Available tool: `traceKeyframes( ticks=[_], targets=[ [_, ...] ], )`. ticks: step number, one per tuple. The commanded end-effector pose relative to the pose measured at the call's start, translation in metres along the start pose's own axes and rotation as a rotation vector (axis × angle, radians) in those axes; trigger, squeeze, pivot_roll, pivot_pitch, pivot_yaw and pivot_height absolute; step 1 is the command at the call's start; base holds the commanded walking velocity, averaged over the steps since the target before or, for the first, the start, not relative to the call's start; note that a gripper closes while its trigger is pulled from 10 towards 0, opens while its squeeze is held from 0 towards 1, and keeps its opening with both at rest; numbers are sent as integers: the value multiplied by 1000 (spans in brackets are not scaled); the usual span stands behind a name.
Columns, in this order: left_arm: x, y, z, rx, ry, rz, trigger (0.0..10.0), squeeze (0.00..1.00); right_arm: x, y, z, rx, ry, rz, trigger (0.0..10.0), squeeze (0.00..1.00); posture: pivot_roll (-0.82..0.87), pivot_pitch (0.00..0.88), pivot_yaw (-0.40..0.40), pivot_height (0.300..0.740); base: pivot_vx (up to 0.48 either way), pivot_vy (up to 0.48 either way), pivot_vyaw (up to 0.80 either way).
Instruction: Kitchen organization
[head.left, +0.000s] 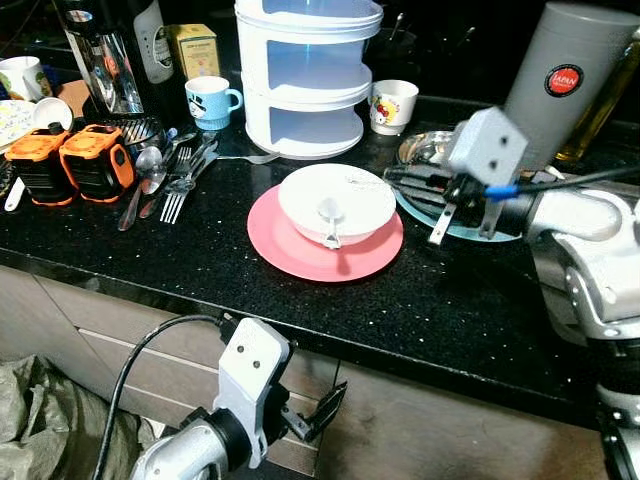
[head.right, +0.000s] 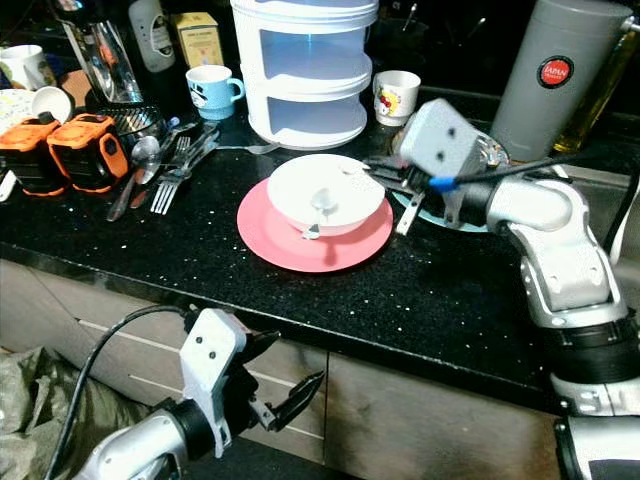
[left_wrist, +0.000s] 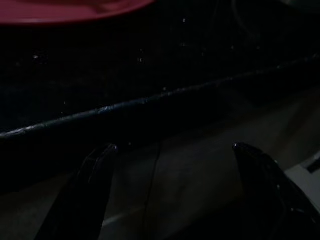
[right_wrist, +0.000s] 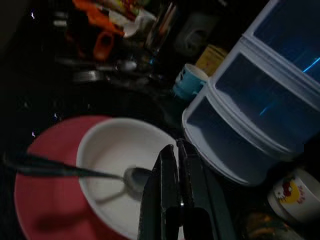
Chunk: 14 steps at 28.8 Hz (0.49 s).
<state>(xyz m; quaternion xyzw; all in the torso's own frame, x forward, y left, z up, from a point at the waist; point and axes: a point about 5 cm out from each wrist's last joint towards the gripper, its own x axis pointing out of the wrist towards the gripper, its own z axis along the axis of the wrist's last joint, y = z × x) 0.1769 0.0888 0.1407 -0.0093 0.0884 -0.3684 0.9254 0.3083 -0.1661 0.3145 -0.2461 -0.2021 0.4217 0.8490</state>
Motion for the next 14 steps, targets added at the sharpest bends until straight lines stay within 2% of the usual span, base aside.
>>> traceKeyframes(
  ticks=[1, 3, 4, 5, 6, 7, 8, 11, 14],
  targets=[
    [1, 1, 0, -7, -3, 9, 10000, 0, -3, -12, 11, 228, -184, -137, 9843, 0, 161, 0, 1, 740, 0, 0, 0],
    [1, 1, 0, -7, -3, 9, 10000, 0, -3, -12, 11, 228, -184, -137, 9843, 0, 161, 0, 1, 740, 0, 0, 0],
    [2, 1, 1, -11, -14, 14, 10000, 0, -3, -15, 13, 344, -262, -178, 10000, 0, 161, 0, 2, 740, 0, 0, 0],
    [2, 1, 1, -11, -14, 14, 10000, 0, -3, -15, 13, 344, -262, -178, 10000, 0, 161, 0, 2, 740, 0, 0, 0],
    [3, 2, 3, -14, -25, 14, 10000, 0, -4, -15, 12, 445, -331, -215, 10000, 0, 161, 0, 6, 740, 0, 0, 0],
    [3, 2, 3, -14, -25, 14, 10000, 0, -4, -15, 12, 445, -331, -215, 10000, 0, 161, 0, 6, 740, 0, 0, 0],
    [5, 2, 5, -19, -34, 12, 10000, 0, -4, -14, 12, 514, -379, -234, 10000, 0, 161, 0, 6, 740, 0, 0, 0],
    [7, 2, 8, -24, -42, -11, 10000, 0, -5, -15, 14, 579, -438, -265, 10000, 0, 157, 0, 13, 740, 0, 0, -596],
    [9, -1, 14, -28, -57, -51, 10000, 0, -7, -18, 18, 606, -467, -281, 10000, 0, 154, 0, 15, 740, 0, 0, -800]
  ],
)
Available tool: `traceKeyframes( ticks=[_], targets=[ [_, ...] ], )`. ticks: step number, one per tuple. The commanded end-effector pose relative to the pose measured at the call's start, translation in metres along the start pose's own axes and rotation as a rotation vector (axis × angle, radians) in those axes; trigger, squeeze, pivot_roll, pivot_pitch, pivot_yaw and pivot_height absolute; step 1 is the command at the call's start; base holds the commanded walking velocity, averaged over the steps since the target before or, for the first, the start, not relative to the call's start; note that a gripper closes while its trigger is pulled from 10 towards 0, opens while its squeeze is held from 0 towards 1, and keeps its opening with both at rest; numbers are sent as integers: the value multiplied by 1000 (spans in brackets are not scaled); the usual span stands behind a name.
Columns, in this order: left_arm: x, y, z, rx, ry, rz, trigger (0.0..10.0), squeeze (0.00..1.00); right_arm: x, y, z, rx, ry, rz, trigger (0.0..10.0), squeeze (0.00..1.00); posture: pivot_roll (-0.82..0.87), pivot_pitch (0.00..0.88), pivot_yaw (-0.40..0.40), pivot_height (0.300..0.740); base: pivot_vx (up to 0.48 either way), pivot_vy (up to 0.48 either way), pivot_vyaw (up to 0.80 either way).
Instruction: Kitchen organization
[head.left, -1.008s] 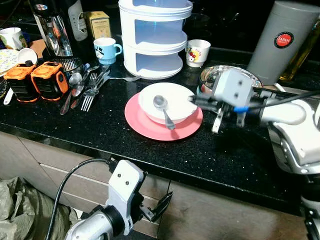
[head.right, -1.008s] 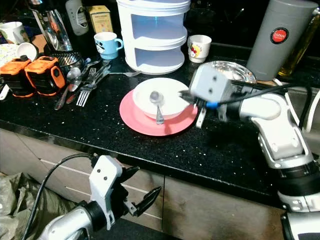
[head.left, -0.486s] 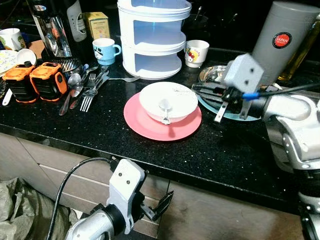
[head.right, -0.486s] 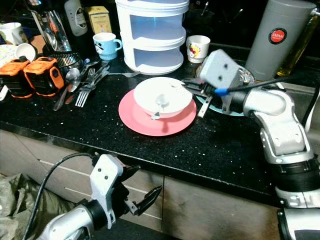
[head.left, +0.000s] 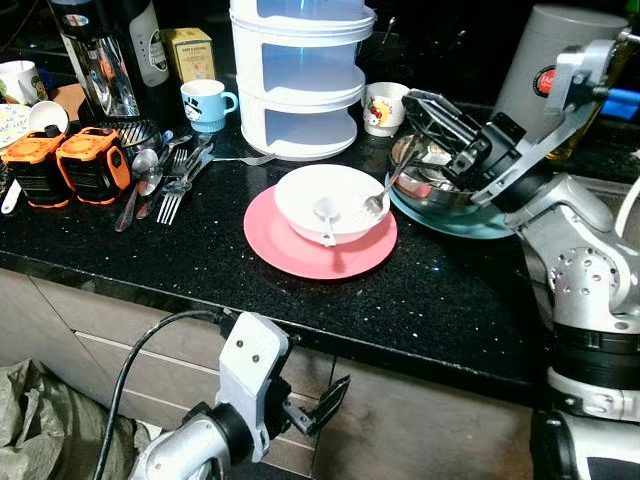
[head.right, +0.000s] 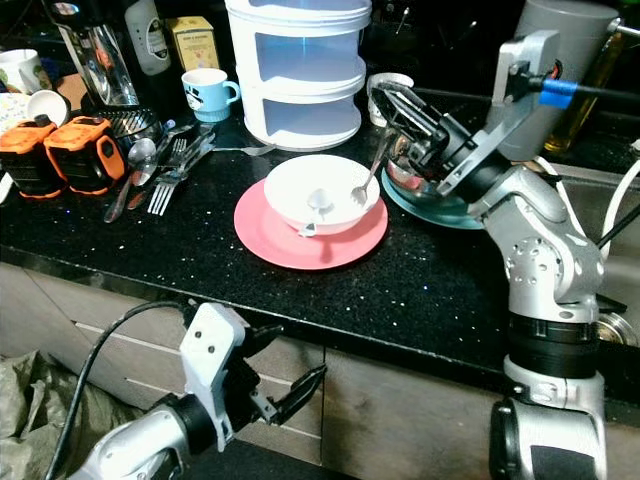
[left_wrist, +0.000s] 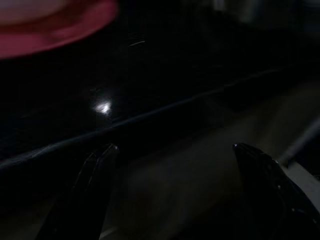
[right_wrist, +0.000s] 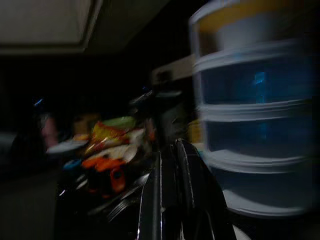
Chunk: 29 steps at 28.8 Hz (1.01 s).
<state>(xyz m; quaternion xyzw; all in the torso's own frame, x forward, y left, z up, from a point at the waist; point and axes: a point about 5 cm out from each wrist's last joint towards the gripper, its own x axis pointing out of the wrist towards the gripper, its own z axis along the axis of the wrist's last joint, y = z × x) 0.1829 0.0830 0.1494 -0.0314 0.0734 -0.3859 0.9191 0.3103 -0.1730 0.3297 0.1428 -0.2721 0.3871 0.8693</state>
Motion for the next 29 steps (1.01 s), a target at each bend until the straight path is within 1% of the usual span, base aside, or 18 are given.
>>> traceKeyframes(
  ticks=[1, 5, 8, 10, 12, 13, 15, 16, 19, 20, 22, 23, 25, 27, 29],
  targets=[
    [2, 0, 4, -1, -14, -10, 10000, 0, 0, 1, 10, -3, -34, 6, 10000, 0, 154, 0, 15, 740, 0, 0, -800],
    [1, -2, 8, 1, -24, -26, 10000, 0, 2, 4, 13, 23, -44, 1, 10000, 0, 153, 0, 16, 740, 0, 0, -800],
    [1, -4, 9, 5, -24, -32, 10000, 0, 4, 8, 15, 66, -51, -7, 10000, 0, 155, 0, 13, 740, 0, 0, -800],
    [1, -4, 9, 5, -24, -32, 10000, 0, 4, 8, 15, 66, -51, -7, 10000, 0, 155, 0, 13, 740, 0, 0, -800],
    [2, -4, 9, 7, -22, -31, 10000, 0, 7, 5, 19, 75, -80, -51, 10000, 0, 157, 0, 11, 740, 0, 0, -800],
    [2, -4, 9, 8, -22, -31, 10000, 0, 9, 2, 20, 63, -82, -80, 10000, 0, 156, 0, 9, 740, 0, 0, -800],
    [3, -3, 10, 9, -21, -32, 10000, 0, 11, -3, 16, 2, -45, -137, 10000, 0, 156, 0, 9, 740, 0, 0, -800],
    [4, -3, 10, 9, -23, -32, 10000, 0, 13, -5, 7, -48, 6, -161, 10000, 0, 156, 0, 9, 740, 0, 0, -800],
    [6, -4, 11, 9, -28, -37, 10000, 0, 19, -3, -19, -150, 146, -166, 10000, 0, 145, 0, 8, 740, 0, 0, -342],
    [6, -4, 11, 9, -28, -37, 10000, 0, 19, -3, -19, -150, 146, -166, 10000, 0, 145, 0, 8, 740, 0, 0, 0],
    [8, -6, 12, 9, -33, -42, 10000, 0, 22, -5, -31, -185, 198, -175, 10000, 0, 147, 0, 3, 740, 0, 0, 0],
    [8, -6, 12, 9, -33, -42, 10000, 0, 22, -5, -31, -185, 198, -175, 10000, 0, 147, 0, 3, 740, 0, 0, 0],
    [8, -7, 14, 7, -38, -44, 10000, 0, 25, -7, -39, -191, 216, -185, 10000, 0, 152, 0, -6, 740, 0, 0, 0],
    [9, -8, 15, 4, -46, -37, 10000, 0, 35, -13, -49, -211, 235, -215, 10000, 0, 155, 0, -11, 740, 0, 0, 0],
    [9, -8, 15, 3, -48, -35, 10000, 0, 38, -14, -51, -217, 240, -223, 10000, 0, 155, 0, -11, 740, 0, 0, 0]
  ],
)
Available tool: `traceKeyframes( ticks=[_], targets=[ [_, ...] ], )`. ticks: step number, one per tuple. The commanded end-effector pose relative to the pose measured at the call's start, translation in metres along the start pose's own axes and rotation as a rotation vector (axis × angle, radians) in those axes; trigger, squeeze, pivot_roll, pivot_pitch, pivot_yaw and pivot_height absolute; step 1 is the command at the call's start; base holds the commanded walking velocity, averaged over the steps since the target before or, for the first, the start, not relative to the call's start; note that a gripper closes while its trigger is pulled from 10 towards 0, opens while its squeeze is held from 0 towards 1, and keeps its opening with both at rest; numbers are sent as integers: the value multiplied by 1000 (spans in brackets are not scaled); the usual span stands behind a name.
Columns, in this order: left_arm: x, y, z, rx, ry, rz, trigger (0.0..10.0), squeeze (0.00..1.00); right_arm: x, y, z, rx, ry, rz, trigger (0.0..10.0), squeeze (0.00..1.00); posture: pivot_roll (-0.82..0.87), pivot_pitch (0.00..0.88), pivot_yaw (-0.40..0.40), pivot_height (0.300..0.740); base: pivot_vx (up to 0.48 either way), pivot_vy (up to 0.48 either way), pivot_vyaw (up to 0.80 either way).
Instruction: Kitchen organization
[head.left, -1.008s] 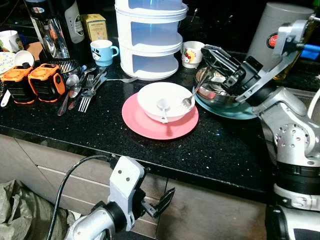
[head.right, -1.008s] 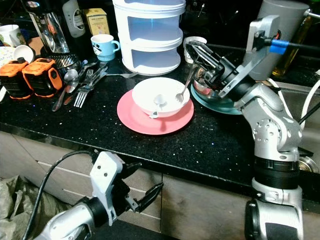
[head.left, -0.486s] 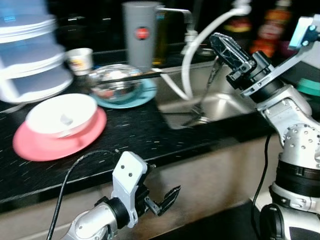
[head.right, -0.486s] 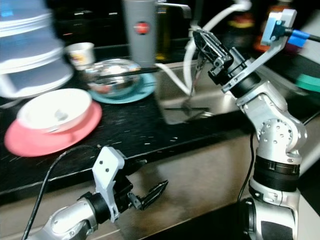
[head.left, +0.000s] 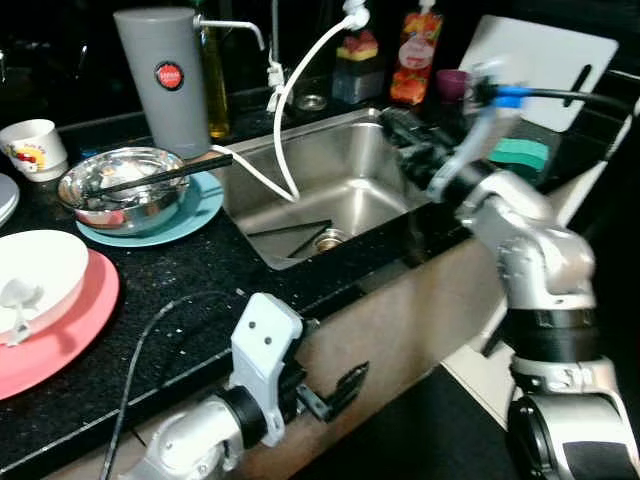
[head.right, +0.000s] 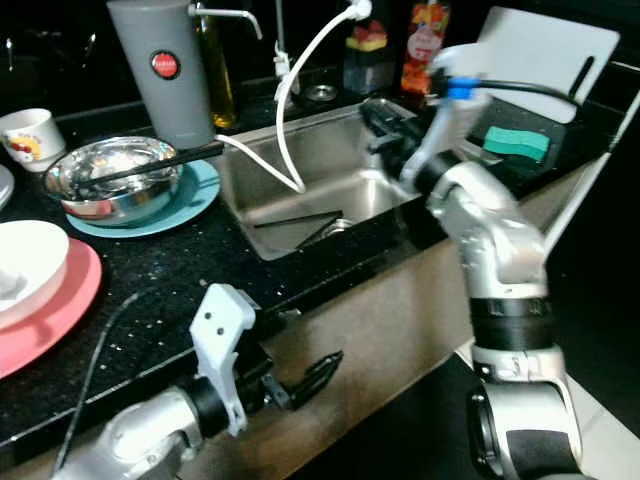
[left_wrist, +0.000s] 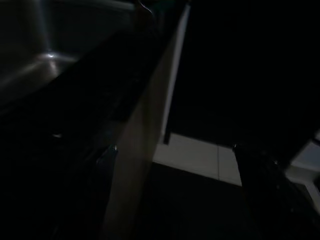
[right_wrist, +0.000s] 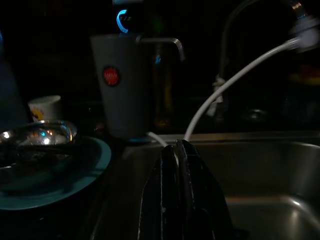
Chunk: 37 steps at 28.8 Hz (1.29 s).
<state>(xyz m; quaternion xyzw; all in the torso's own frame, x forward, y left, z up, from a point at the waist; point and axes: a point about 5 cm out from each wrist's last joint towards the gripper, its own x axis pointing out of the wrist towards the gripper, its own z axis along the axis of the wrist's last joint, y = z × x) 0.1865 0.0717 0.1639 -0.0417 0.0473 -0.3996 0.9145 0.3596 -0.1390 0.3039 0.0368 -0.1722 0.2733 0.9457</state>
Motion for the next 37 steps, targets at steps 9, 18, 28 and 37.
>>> traceKeyframes(
  ticks=[9, 18, 28, 37],
  targets=[
    [0, -19, 8, -37, -18, 22, 10000, 0, 34, -6, 3, -236, 2, -131, 10000, 0, 185, 24, -70, 740, 0, 0, 0],
    [-6, -24, 5, -64, -12, 38, 10000, 0, 44, -3, -6, -394, 55, -153, 10000, 0, 188, 54, -85, 740, 0, 0, 0],
    [-6, -18, 3, -56, -8, 67, 10000, 0, 36, 6, -25, -266, 70, -29, 10000, 0, 193, 32, -85, 740, 0, 0, 0],
    [-7, 7, 26, 10, -130, 210, 10000, 0, 20, 11, -7, 143, -136, 80, 10000, 1000, 214, 3, -96, 740, 0, 0, 0]
  ],
)
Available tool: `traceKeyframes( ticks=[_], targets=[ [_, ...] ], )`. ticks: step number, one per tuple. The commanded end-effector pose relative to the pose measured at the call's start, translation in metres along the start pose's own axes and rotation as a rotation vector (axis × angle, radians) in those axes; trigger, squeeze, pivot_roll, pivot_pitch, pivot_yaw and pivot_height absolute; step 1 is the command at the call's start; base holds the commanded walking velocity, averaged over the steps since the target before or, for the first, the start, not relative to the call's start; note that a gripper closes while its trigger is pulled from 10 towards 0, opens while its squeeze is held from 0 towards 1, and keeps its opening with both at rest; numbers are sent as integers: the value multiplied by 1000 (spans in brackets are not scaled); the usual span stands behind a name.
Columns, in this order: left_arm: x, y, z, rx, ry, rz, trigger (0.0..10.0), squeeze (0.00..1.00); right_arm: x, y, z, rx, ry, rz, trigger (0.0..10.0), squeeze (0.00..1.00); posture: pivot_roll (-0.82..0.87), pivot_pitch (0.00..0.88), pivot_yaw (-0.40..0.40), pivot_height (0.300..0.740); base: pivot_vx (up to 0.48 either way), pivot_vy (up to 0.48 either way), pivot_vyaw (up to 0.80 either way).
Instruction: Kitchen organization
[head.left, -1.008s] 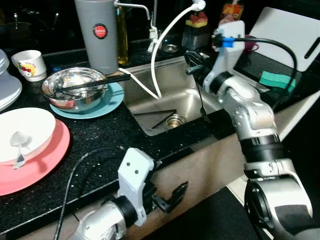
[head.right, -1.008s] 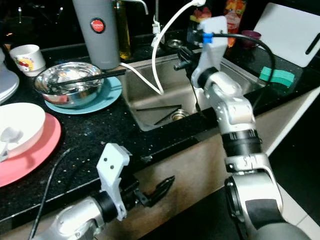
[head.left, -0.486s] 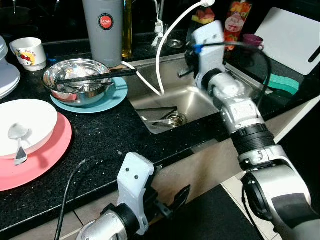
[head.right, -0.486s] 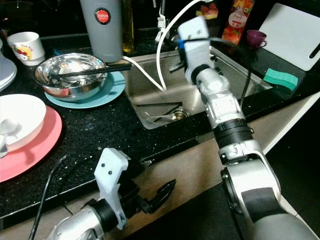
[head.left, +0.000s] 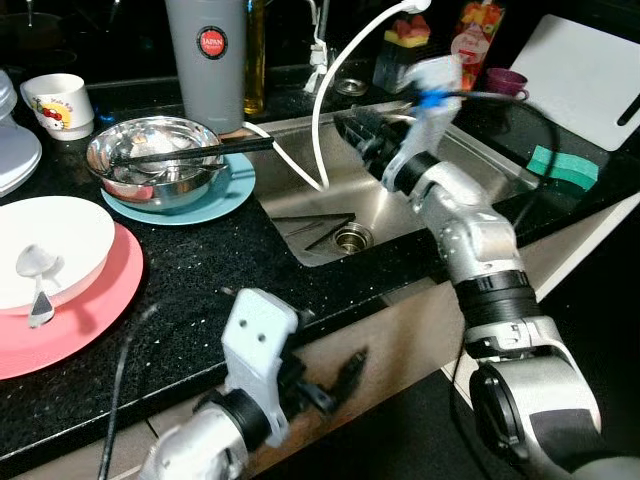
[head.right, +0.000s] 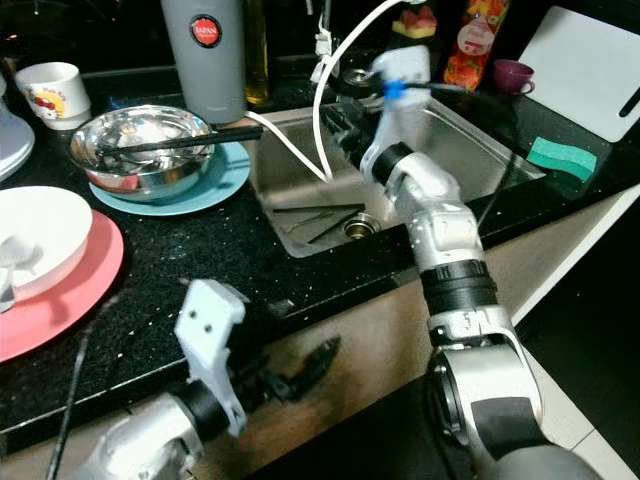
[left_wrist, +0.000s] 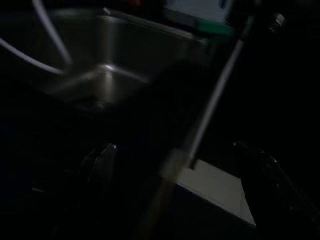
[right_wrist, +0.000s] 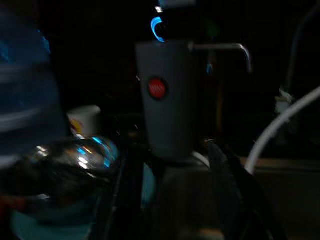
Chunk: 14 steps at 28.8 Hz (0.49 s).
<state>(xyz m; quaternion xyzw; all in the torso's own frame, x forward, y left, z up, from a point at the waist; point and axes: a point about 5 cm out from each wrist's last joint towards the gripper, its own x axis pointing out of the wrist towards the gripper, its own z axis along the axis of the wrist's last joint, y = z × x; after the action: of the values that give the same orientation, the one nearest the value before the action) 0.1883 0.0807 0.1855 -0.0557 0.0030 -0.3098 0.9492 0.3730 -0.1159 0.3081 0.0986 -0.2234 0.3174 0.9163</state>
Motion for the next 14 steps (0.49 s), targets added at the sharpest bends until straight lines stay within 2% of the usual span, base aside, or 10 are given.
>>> traceKeyframes(
  ticks=[1, 2, 3, 7, 9, 10, 12, 13, 14],
  targets=[
    [1, 4, 10, 22, -51, 37, 10000, 0, -7, -1, -4, 50, -8, -9, 10000, 1000, 228, 0, -96, 740, 0, 0, 0],
    [1, 5, 16, 42, -70, 45, 10000, 0, -8, -1, -5, 75, -16, -13, 10000, 973, 228, 0, -96, 740, 0, 0, 0],
    [2, 6, 22, 69, -89, 49, 10000, 0, -10, -1, -6, 116, -35, -14, 10000, 0, 257, 0, -103, 740, 0, 0, 0],
    [4, 11, 48, 206, -154, 50, 10000, 0, -15, -1, -10, 291, -118, 3, 10000, 0, 299, 0, -92, 740, 0, 0, 0],
    [6, 11, 65, 288, -191, 37, 10000, 0, -20, 4, -9, 390, -158, 66, 10000, 0, 307, 0, -83, 740, 0, 0, 0],
    [6, 10, 72, 318, -207, 28, 10000, 0, -25, 8, -9, 423, -169, 109, 10000, 0, 316, 0, -78, 740, 0, 0, 0],
    [6, 10, 72, 318, -207, 28, 10000, 0, -25, 8, -9, 423, -169, 109, 10000, 0, 316, 0, -78, 740, 0, 0, 0],
    [8, 10, 86, 411, -232, 11, 10000, 0, -41, 19, -11, 492, -176, 228, 10000, 0, 328, 0, -73, 740, 0, 0, 0],
    [8, 10, 86, 411, -232, 11, 10000, 0, -41, 19, -11, 492, -176, 228, 10000, 0, 328, 0, -73, 740, 0, 0, 0]
  ],
)
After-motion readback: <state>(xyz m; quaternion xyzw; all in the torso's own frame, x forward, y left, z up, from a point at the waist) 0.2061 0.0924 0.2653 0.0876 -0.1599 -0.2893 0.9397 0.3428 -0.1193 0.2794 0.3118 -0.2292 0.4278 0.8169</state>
